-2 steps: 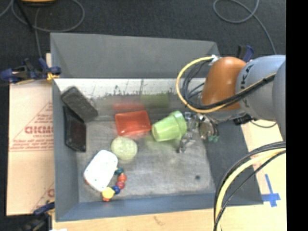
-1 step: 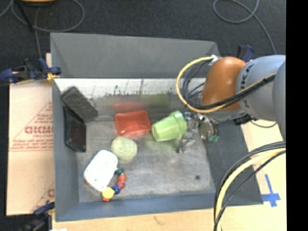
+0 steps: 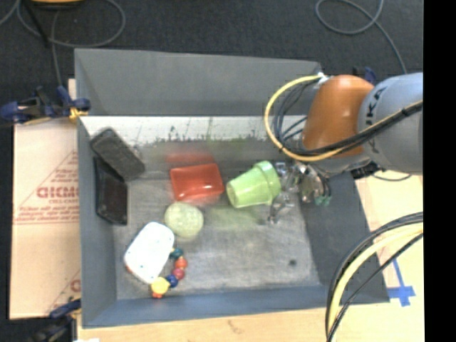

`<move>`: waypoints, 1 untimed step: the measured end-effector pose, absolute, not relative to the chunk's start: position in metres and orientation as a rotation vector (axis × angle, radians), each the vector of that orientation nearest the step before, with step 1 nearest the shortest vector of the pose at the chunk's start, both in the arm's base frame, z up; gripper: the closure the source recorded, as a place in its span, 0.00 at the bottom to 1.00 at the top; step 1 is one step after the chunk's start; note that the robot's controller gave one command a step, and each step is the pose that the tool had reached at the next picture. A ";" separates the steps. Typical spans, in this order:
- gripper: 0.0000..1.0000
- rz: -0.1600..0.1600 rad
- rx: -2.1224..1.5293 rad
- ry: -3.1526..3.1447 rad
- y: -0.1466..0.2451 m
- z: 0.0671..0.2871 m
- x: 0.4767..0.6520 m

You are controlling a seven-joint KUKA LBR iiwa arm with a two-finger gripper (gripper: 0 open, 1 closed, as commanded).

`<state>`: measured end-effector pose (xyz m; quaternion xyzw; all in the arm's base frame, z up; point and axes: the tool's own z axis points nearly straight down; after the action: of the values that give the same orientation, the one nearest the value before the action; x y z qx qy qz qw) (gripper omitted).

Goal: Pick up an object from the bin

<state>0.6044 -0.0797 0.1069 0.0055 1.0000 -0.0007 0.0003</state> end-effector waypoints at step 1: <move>1.00 0.000 0.047 3.136 -0.088 0.136 0.630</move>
Offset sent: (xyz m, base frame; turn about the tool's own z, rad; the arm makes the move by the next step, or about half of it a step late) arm 0.0398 0.0419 0.0291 0.1524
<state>0.6304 -0.0877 0.1359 0.0149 0.9999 -0.0001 0.0027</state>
